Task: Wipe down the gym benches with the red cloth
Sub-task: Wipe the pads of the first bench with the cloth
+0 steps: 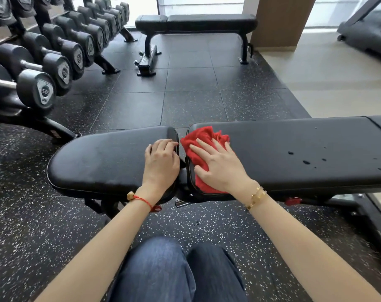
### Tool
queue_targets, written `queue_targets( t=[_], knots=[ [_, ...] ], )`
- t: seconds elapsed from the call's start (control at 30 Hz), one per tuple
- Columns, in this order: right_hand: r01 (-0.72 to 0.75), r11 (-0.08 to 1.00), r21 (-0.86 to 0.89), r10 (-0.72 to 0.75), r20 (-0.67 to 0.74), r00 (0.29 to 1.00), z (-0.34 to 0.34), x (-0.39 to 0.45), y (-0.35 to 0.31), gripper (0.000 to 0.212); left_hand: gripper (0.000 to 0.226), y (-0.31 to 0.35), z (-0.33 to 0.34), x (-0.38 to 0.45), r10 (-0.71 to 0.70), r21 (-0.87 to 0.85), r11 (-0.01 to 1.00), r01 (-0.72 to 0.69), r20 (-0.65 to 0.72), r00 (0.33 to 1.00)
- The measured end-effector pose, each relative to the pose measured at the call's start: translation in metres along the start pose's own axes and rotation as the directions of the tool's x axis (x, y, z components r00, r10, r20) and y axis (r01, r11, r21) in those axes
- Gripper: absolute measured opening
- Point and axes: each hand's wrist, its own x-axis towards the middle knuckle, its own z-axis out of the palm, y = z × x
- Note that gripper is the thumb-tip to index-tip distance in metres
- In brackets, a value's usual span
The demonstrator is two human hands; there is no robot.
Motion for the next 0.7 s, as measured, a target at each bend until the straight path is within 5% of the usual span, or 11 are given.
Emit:
queue_targets(
  t=[0.17,0.37,0.6,0.7],
  knots=[
    [-0.100,0.995,-0.024,0.100,0.018,0.995,-0.008,0.040,0.002,0.060,0.034,0.000,-0.002,-0.001,-0.001,0.006,1.000,0.001,0.021,1.000],
    [0.054,0.998,-0.016,-0.054,-0.023,0.998,0.002,-0.007,-0.002,0.060,0.033,-0.002,-0.002,0.000,-0.003,-0.019,1.000,0.003,0.014,1.000],
    [-0.218,0.976,0.010,0.218,-0.008,0.976,-0.014,0.029,0.051,0.057,0.033,-0.001,0.000,-0.001,0.002,-0.004,1.000,-0.002,0.023,1.000],
    [-0.147,0.989,-0.030,0.147,-0.011,0.989,-0.009,0.041,0.027,0.059,0.033,0.001,0.000,0.000,-0.004,0.015,1.000,0.004,0.017,1.000]
  ],
)
